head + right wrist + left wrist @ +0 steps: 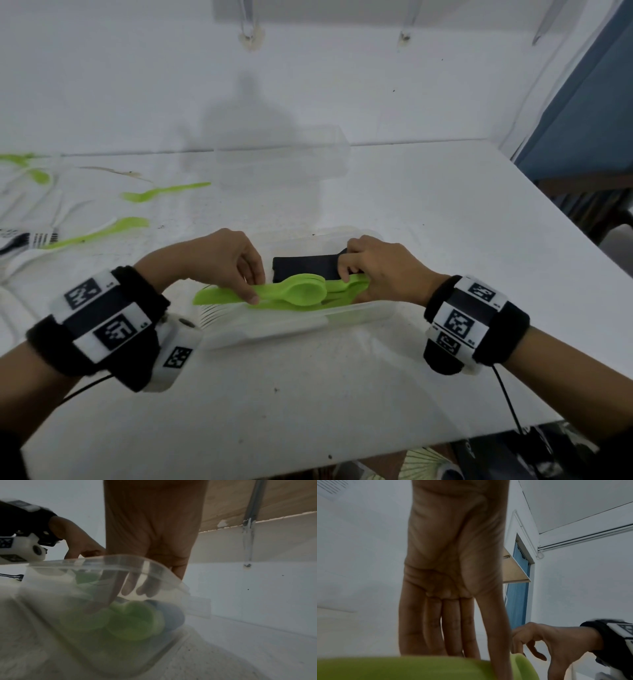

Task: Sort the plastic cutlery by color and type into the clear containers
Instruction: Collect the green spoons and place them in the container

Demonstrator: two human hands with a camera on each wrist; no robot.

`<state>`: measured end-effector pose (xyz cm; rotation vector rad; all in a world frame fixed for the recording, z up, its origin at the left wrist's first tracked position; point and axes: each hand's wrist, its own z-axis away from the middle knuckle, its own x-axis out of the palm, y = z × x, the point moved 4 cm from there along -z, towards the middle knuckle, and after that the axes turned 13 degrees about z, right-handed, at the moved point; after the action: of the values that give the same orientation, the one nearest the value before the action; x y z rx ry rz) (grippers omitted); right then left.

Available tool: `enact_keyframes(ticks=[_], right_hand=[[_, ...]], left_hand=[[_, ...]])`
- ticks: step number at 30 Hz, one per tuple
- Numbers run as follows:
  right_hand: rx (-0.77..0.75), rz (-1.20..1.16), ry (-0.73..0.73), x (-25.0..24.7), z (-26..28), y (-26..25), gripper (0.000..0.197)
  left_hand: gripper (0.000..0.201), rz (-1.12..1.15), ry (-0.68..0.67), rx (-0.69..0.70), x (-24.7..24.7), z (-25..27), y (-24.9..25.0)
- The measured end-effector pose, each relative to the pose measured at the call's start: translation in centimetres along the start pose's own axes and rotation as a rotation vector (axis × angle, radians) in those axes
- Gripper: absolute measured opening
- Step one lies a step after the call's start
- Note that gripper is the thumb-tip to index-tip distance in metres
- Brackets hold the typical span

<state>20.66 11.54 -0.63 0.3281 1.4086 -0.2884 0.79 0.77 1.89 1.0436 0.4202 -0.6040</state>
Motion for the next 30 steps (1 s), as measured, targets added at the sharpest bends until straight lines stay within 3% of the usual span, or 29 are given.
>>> enact_keyframes(ticks=[9, 15, 22, 26, 30], right_hand=[[0.011, 0.083, -0.09, 0.7, -1.3, -0.3, 0.041], [0.067, -0.006, -0.057, 0.4, -0.9, 0.5, 0.025], [0.086, -0.107, -0.04, 0.2, -1.2, 0.9, 0.025], [0.113, -0.133, -0.026, 0.1, -1.1, 1.0, 0.021], [0.152, -0.171, -0.062, -0.1, -1.3, 1.2, 0.023]], left_hand=[[0.024, 0.033, -0.04, -0.001, 0.3, 0.2, -0.2], [0.026, 0.002, -0.025, 0.063, 1.1, 0.1, 0.6], [0.025, -0.074, 0.001, 0.193, 3.9, -1.0, 2.9], [0.029, -0.077, 0.007, 0.181, 2.8, -0.8, 3.5], [0.032, -0.061, -0.07, 0.116, 3.7, -1.1, 3.6]])
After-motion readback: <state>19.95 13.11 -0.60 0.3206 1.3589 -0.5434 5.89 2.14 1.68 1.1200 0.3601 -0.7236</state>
